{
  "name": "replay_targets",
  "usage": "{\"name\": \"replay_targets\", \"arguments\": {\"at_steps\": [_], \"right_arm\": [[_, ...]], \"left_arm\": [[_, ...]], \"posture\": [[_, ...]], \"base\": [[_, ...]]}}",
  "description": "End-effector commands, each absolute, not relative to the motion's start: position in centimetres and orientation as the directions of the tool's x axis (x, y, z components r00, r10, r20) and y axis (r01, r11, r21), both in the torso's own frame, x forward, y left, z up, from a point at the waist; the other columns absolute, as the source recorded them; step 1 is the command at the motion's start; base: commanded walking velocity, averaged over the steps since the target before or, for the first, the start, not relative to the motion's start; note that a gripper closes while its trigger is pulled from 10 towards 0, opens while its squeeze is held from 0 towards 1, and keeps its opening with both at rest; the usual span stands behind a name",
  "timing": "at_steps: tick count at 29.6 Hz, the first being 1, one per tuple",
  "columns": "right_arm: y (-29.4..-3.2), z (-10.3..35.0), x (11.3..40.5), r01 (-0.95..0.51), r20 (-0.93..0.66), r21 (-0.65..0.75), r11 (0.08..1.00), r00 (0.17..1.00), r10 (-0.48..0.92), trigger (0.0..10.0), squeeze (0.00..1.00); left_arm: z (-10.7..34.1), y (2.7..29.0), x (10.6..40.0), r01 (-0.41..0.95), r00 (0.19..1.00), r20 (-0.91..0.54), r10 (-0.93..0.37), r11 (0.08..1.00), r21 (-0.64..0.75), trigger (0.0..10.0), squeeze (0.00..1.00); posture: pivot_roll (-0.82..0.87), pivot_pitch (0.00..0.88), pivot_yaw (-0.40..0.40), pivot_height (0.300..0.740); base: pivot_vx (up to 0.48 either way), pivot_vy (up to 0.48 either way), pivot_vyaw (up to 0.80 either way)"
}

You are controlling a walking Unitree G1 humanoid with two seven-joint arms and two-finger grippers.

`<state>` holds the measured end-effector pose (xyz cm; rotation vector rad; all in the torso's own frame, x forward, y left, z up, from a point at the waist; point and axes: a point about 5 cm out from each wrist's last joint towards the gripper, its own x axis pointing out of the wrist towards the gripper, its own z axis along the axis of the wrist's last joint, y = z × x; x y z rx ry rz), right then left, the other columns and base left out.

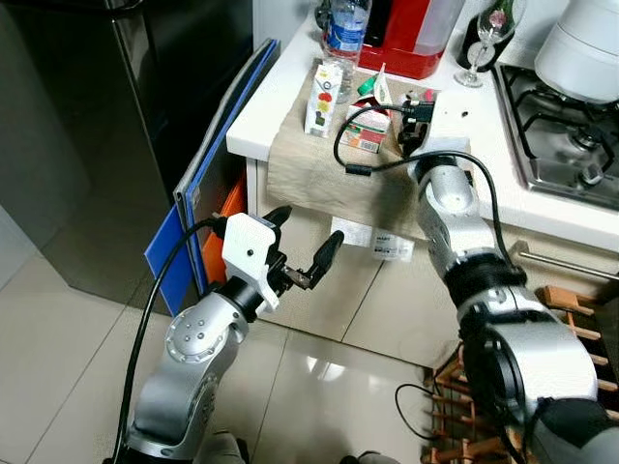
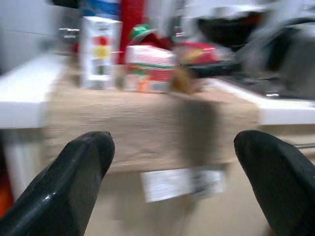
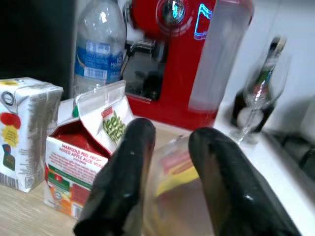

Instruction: Restocking fridge

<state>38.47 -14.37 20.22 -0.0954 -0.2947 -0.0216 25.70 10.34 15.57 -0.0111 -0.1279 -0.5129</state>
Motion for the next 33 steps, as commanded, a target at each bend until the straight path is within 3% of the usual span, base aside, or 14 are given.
{"name": "replay_targets", "arguments": {"at_steps": [1, 2, 3, 4, 8, 13, 16, 26, 27, 28, 29, 33], "right_arm": [[-15.0, 21.1, 37.9, 0.057, 0.338, -0.123, 0.991, 0.941, -0.012, 0.5, 0.0], [-15.4, 20.8, 36.7, 0.086, 0.358, -0.14, 0.986, 0.933, -0.03, 10.0, 0.0], [-15.4, 20.8, 36.7, 0.086, 0.358, -0.14, 0.986, 0.933, -0.03, 10.0, 0.0], [-15.8, 20.4, 35.8, 0.105, 0.365, -0.125, 0.987, 0.929, -0.053, 10.0, 1.0], [-16.7, 19.3, 33.0, 0.149, 0.381, -0.083, 0.985, 0.918, -0.106, 10.0, 1.0], [-16.7, 17.2, 31.5, 0.135, 0.311, -0.051, 0.99, 0.944, -0.113, 10.0, 1.0], [-16.6, 17.0, 31.7, 0.119, 0.279, -0.033, 0.992, 0.955, -0.105, 10.0, 1.0], [-15.7, 17.0, 32.2, 0.032, 0.24, -0.077, 0.997, 0.971, -0.013, 10.0, 1.0], [-15.6, 16.9, 32.2, 0.036, 0.234, -0.085, 0.996, 0.972, -0.015, 10.0, 0.93], [-15.6, 16.9, 32.2, 0.036, 0.234, -0.085, 0.996, 0.972, -0.015, 10.0, 0.93], [-15.5, 16.8, 32.3, 0.036, 0.224, -0.073, 0.997, 0.975, -0.019, 10.0, 0.0], [-15.4, 16.7, 32.3, 0.035, 0.218, -0.066, 0.997, 0.976, -0.02, 10.0, 0.0]], "left_arm": [[15.1, 10.8, 25.7, 0.441, 0.892, 0.098, -0.441, 0.897, 0.025, 10.0, 0.0], [14.8, 11.2, 25.9, 0.395, 0.915, 0.082, -0.395, 0.918, 0.025, 10.0, 0.0], [14.8, 11.2, 25.9, 0.395, 0.915, 0.082, -0.395, 0.918, 0.025, 10.0, 0.0], [14.9, 11.2, 26.0, 0.383, 0.92, 0.083, -0.383, 0.924, 0.025, 10.0, 0.0], [16.0, 11.1, 26.9, 0.344, 0.93, 0.131, -0.343, 0.939, 0.013, 10.0, 0.0], [16.7, 11.0, 28.5, 0.312, 0.937, 0.167, -0.307, 0.95, -0.006, 10.0, 0.0], [17.0, 10.9, 29.1, 0.317, 0.935, 0.177, -0.309, 0.948, -0.019, 10.0, 0.0], [17.3, 10.1, 30.1, 0.303, 0.937, 0.194, -0.29, 0.952, -0.04, 10.0, 0.0], [17.2, 10.0, 30.2, 0.302, 0.938, 0.185, -0.293, 0.953, -0.024, 10.0, 0.0], [17.2, 10.0, 30.2, 0.302, 0.938, 0.185, -0.293, 0.953, -0.024, 10.0, 0.0], [17.2, 10.0, 30.3, 0.301, 0.938, 0.184, -0.294, 0.954, -0.013, 10.0, 0.0], [17.2, 10.0, 30.5, 0.298, 0.938, 0.182, -0.294, 0.955, 0.008, 10.0, 0.0]], "posture": [[0.09, 0.028, -0.111, 0.74], [0.08, 0.018, -0.109, 0.74], [0.08, 0.018, -0.109, 0.74], [0.08, 0.01, -0.102, 0.74], [0.04, 0.0, -0.073, 0.74], [0.01, 0.0, -0.051, 0.74], [-0.01, 0.0, -0.045, 0.74], [-0.02, 0.0, -0.05, 0.74], [-0.02, 0.0, -0.048, 0.74], [-0.02, 0.0, -0.048, 0.74], [-0.02, 0.0, -0.042, 0.74], [-0.02, 0.0, -0.031, 0.74]], "base": [[0.0, 0.0, 0.0], [0.0, 0.0, 0.0], [0.0, 0.0, 0.0], [0.0, 0.0, 0.0], [0.0, 0.0, 0.0], [0.0, 0.0, 0.0], [0.0, 0.0, 0.0], [0.0, 0.432, 0.0], [0.0, 0.0, 0.0], [0.0, 0.0, 0.0], [0.0, 0.0, 0.0], [0.0, 0.0, 0.0]]}}
